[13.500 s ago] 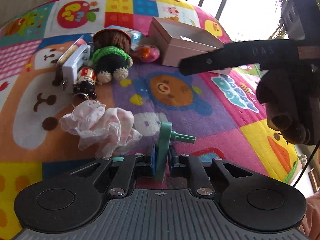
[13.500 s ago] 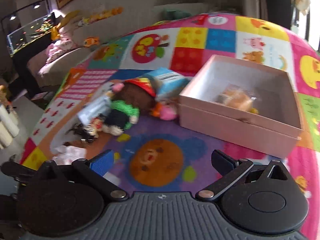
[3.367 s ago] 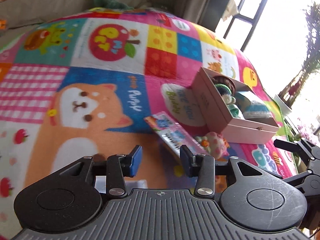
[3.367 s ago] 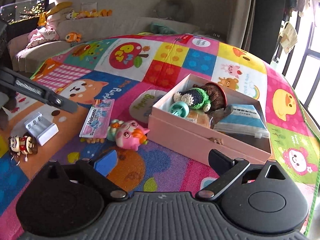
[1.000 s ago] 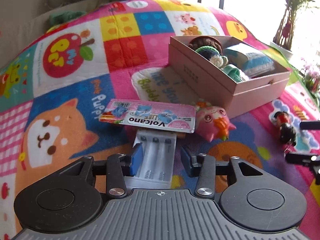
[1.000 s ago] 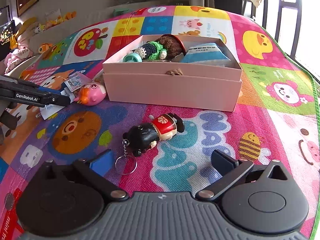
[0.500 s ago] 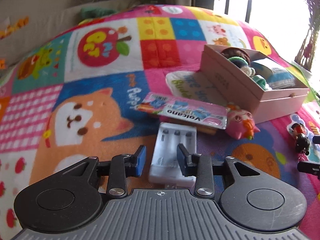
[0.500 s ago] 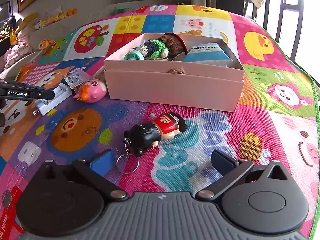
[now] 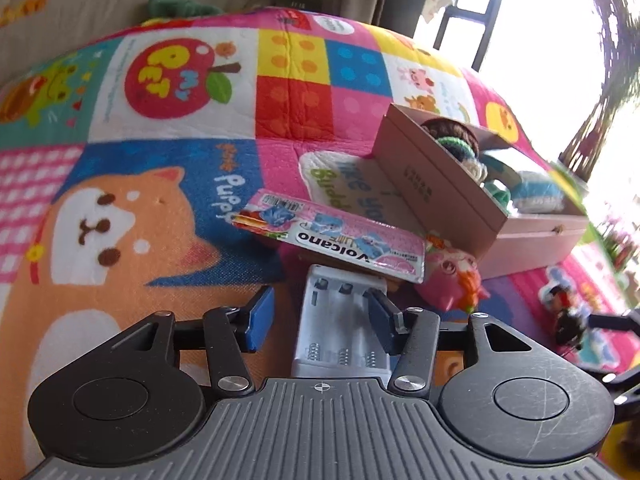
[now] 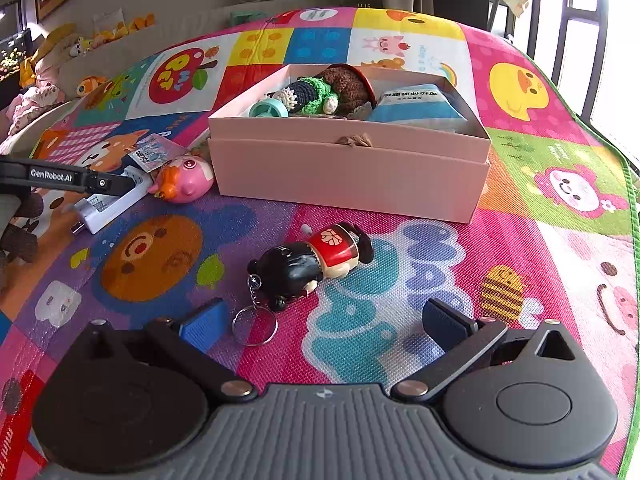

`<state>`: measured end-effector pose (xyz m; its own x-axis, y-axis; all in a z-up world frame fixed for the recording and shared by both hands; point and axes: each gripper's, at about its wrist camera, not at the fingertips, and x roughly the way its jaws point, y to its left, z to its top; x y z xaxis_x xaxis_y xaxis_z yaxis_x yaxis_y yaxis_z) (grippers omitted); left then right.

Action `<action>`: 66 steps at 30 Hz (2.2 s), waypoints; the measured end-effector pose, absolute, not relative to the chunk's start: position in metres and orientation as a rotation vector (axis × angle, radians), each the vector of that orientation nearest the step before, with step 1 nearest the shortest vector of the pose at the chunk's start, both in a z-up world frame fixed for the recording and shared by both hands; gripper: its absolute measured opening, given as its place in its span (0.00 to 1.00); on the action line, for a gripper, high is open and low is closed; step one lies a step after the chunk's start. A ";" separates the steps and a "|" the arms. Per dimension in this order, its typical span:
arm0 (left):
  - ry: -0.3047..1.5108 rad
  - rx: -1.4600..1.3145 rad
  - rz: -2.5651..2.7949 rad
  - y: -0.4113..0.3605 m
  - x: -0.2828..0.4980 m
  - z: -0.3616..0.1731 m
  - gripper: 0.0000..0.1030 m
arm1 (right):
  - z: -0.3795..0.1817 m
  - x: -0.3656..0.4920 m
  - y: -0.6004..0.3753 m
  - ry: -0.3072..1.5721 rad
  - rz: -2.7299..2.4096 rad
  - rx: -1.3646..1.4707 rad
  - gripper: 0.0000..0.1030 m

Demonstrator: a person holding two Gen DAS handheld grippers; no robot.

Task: Organize objects
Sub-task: 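Grasp the white charger with the left tool while the right tool grasps the keychain doll, then drop the charger into the box with the left tool while the right tool drops the keychain doll in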

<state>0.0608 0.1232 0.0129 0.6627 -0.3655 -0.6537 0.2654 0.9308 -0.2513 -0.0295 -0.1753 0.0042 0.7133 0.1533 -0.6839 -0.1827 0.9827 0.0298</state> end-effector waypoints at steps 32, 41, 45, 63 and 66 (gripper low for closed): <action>0.778 0.054 -0.280 0.076 0.004 0.015 0.51 | 0.016 -0.010 -0.158 0.735 0.324 -0.135 0.64; 0.743 -0.043 -0.375 0.085 -0.031 0.040 0.51 | 0.071 -0.054 -0.186 0.615 0.307 -0.067 0.64; 0.655 -0.069 -0.440 0.061 -0.019 0.078 0.51 | 0.106 -0.066 -0.212 0.520 0.255 -0.024 0.64; 0.564 -0.319 -0.451 0.004 0.083 0.089 0.49 | 0.122 -0.059 -0.251 0.478 0.118 0.032 0.64; 0.606 -0.289 -0.440 0.022 0.064 0.074 0.49 | 0.119 -0.046 -0.249 0.507 0.123 0.049 0.64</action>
